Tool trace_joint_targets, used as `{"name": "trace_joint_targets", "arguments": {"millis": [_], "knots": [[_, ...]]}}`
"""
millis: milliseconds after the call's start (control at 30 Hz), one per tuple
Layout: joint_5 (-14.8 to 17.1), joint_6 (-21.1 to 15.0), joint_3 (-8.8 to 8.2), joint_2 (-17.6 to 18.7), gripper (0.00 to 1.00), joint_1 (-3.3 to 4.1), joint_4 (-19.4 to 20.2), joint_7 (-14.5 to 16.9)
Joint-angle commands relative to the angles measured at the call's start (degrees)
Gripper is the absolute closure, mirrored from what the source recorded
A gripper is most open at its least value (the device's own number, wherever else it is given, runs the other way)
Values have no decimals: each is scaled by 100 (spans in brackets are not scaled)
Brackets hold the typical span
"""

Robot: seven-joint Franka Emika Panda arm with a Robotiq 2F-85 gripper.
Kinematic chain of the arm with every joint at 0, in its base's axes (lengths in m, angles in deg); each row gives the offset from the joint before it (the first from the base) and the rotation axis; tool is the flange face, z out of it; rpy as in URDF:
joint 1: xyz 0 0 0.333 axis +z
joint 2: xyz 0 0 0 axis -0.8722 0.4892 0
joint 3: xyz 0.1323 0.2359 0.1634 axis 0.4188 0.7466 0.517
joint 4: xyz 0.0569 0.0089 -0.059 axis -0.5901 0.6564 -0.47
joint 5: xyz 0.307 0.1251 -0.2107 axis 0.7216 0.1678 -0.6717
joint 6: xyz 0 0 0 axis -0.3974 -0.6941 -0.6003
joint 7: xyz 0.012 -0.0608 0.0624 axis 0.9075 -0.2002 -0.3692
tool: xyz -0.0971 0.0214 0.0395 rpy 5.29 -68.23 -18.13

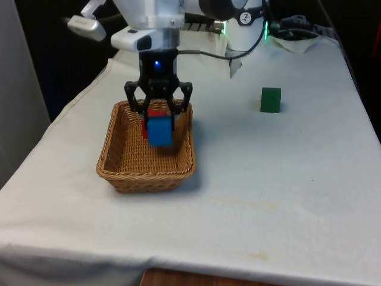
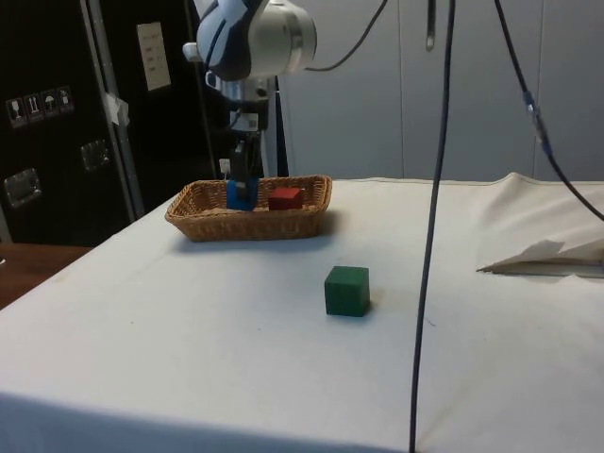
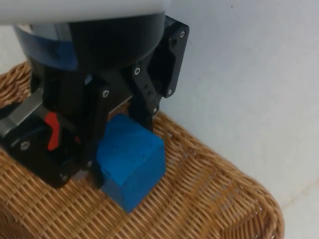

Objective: Pick up exactly two blocks and place them into the basket.

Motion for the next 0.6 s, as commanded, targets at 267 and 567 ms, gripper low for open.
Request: {"name": "trace_joint_targets", "arguments": {"millis": [267,567], "knots": [[183,97,57,235,99,-86,-201,86],[378,201,29,344,34,-109,-309,212]]}}
